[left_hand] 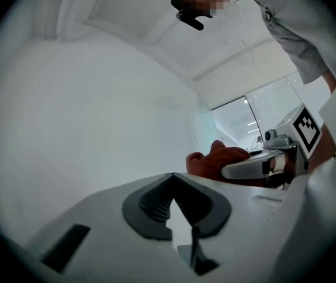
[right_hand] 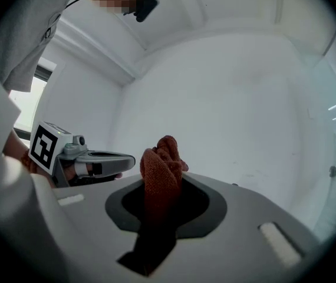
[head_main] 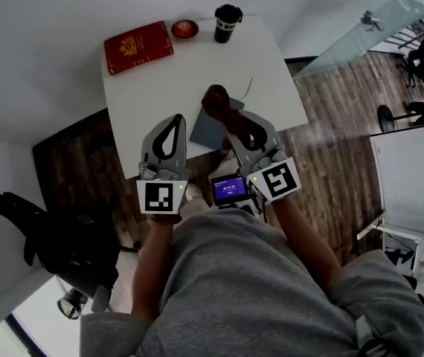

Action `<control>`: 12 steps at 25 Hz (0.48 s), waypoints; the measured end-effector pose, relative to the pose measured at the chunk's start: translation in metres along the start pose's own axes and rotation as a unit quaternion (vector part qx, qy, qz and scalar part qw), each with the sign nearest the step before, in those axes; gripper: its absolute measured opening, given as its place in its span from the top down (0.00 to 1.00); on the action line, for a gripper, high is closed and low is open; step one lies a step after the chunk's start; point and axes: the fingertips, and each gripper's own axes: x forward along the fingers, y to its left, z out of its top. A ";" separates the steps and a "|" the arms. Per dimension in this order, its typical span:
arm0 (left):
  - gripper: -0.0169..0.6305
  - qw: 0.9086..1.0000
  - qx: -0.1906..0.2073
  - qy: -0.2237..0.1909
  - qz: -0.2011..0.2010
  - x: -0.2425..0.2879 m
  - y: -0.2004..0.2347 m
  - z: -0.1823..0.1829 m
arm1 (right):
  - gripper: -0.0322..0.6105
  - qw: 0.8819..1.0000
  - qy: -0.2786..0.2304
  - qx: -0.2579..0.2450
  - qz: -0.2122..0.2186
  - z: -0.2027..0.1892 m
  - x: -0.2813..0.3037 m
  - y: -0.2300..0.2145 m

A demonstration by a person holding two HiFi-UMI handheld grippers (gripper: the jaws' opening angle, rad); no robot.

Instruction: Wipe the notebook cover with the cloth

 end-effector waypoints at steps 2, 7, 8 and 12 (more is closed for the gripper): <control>0.97 1.000 0.002 0.009 -0.001 -0.002 0.000 -0.007 | 0.82 1.000 0.008 0.004 -0.001 -0.007 -0.002 0.001; 0.97 1.000 0.001 0.018 -0.005 0.000 0.003 -0.016 | 0.83 1.000 0.023 0.020 -0.007 -0.020 -0.004 0.001; 0.97 1.000 0.000 0.020 -0.006 0.000 0.004 -0.018 | 0.83 0.999 0.025 0.024 -0.011 -0.022 -0.004 -0.001; 0.97 1.000 -0.004 0.027 -0.013 0.002 0.001 -0.022 | 0.83 0.999 0.030 0.035 -0.021 -0.029 -0.006 -0.008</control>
